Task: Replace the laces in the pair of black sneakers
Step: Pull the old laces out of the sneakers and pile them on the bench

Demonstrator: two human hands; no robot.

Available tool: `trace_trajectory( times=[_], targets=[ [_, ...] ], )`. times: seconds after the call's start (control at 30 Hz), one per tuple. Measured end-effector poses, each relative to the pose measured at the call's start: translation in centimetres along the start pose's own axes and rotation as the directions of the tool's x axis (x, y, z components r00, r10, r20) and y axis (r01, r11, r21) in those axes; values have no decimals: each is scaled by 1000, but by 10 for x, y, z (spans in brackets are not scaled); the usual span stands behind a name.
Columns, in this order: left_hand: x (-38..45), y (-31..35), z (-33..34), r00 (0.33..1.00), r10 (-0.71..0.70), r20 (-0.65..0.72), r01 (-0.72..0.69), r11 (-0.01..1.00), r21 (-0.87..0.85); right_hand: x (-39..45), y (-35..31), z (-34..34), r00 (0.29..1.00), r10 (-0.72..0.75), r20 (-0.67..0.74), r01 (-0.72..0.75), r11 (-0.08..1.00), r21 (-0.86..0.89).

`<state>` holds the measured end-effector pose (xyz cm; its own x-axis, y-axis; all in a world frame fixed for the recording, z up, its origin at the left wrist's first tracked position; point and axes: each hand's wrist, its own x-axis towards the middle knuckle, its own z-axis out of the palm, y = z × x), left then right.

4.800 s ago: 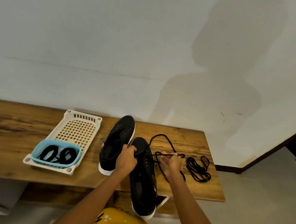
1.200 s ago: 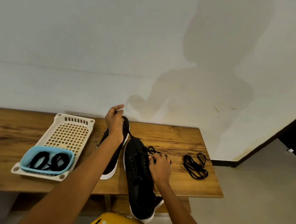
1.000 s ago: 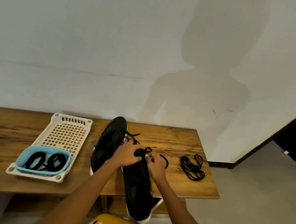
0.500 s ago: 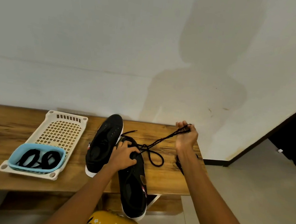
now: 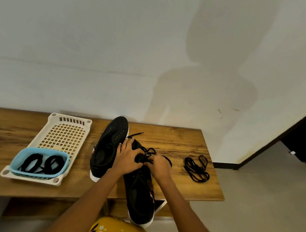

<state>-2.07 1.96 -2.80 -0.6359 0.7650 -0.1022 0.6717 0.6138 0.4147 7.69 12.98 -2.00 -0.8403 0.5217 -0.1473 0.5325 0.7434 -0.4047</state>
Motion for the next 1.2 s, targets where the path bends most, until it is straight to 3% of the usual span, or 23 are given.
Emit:
trace_trajectory(
  times=[0.13,0.2,0.27,0.3,0.37,0.4,0.43,0.47,0.5,0.53,0.57,0.6,0.63,0.67,0.7,0.73,0.8,0.87,0.97,1.03,1.1,1.2],
  targets=[
    [-2,0,0,1000,-16,-12,15,999,-36,2,8,-3,999,40,-33,-38,998,59],
    [-2,0,1,1000,-17,-4,17,999,-42,8,9,-17,989,103,-106,-77,971,226],
    [-3,0,2,1000,-23,-7,23,998,-50,19,10,-43,955,250,-158,-140,852,504],
    [-4,1,2,1000,-25,-9,25,998,-54,24,9,-59,920,362,-147,-163,697,698],
    [-4,0,3,1000,-28,-10,28,998,-56,32,10,-94,850,525,-50,-45,165,985],
    [-4,0,4,999,-31,-8,30,998,-55,34,12,-110,827,562,-10,88,-112,990],
    [-4,1,3,999,-33,-7,33,998,-53,35,13,-121,818,575,16,201,-312,929],
    [-4,2,3,999,-36,-6,36,998,-50,35,14,-127,822,569,21,258,-405,877],
    [-3,2,2,999,-38,-5,38,998,-46,34,13,-127,829,558,12,255,-398,881],
    [-3,3,2,999,-40,-4,40,998,-41,33,11,-122,844,536,1,199,-316,928],
    [-2,2,2,999,-41,-1,41,999,-37,31,11,-112,860,511,-22,103,-131,986],
    [-2,3,2,999,-41,1,41,998,-37,29,10,-99,889,454,-51,-14,139,990],
    [-2,2,2,999,-41,1,41,998,-40,25,10,-83,928,364,-83,-103,465,879],
    [-2,2,2,999,-42,1,42,998,-42,21,11,-66,971,223,-88,-111,744,659],
    [-2,1,3,999,-42,0,42,998,-39,16,11,-47,997,67,-34,-48,912,408],
    [-1,0,3,999,-43,-2,43,999,-31,11,8,-30,998,-40,50,29,979,201],
    [-1,-1,4,999,-43,-7,42,999,-18,2,1,-11,989,-87,118,87,996,5],
    [0,-2,5,999,-42,-7,42,999,-24,1,-1,-6,995,-51,88,56,997,-55],
    [0,-2,6,999,-44,-3,44,998,-36,8,5,-11,989,-17,150,38,989,-140],
    [0,-2,6,999,-42,-2,42,998,-51,8,9,-19,988,-4,152,13,998,-54],
    [0,-2,6,999,-40,1,40,997,-64,10,14,-35,998,40,58,-48,989,142],
    [-1,-2,7,999,-41,-1,41,998,-54,13,24,-66,965,228,-131,-141,869,474]
  ],
)
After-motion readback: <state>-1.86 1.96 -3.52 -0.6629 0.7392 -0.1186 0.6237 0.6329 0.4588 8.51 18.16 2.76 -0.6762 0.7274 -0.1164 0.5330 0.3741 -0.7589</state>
